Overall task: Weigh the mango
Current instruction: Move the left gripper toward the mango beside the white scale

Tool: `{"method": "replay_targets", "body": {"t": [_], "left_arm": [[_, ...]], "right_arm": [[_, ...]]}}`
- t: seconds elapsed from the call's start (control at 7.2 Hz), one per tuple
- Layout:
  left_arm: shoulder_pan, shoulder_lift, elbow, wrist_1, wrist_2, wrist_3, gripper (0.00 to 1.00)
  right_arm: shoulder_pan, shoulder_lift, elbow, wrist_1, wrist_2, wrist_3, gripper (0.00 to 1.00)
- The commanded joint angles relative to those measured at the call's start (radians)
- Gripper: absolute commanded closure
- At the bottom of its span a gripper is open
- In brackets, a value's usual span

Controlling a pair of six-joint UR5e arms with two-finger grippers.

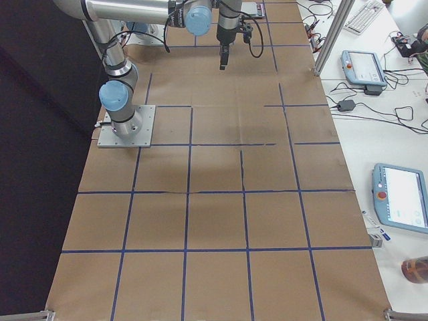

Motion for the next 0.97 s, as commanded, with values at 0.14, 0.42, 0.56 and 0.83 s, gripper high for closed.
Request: {"method": "replay_targets", "body": {"t": [0.14,0.42,0.56,0.83], "left_arm": [[0.187,-0.027,-0.008,0.015,0.0,0.21,0.0],[0.335,-0.066,-0.005,0.069,0.0,0.425,0.0],[0.438,-0.134,0.006,0.155,0.0,0.603,0.0],[0.601,-0.327,0.085,0.312,0.0,0.806,0.0]], "right_arm": [[0.0,0.0,0.0,0.0,0.0,0.0,0.0],[0.0,0.0,0.0,0.0,0.0,0.0,0.0],[0.0,0.0,0.0,0.0,0.0,0.0,0.0],[0.0,0.0,0.0,0.0,0.0,0.0,0.0]]}}
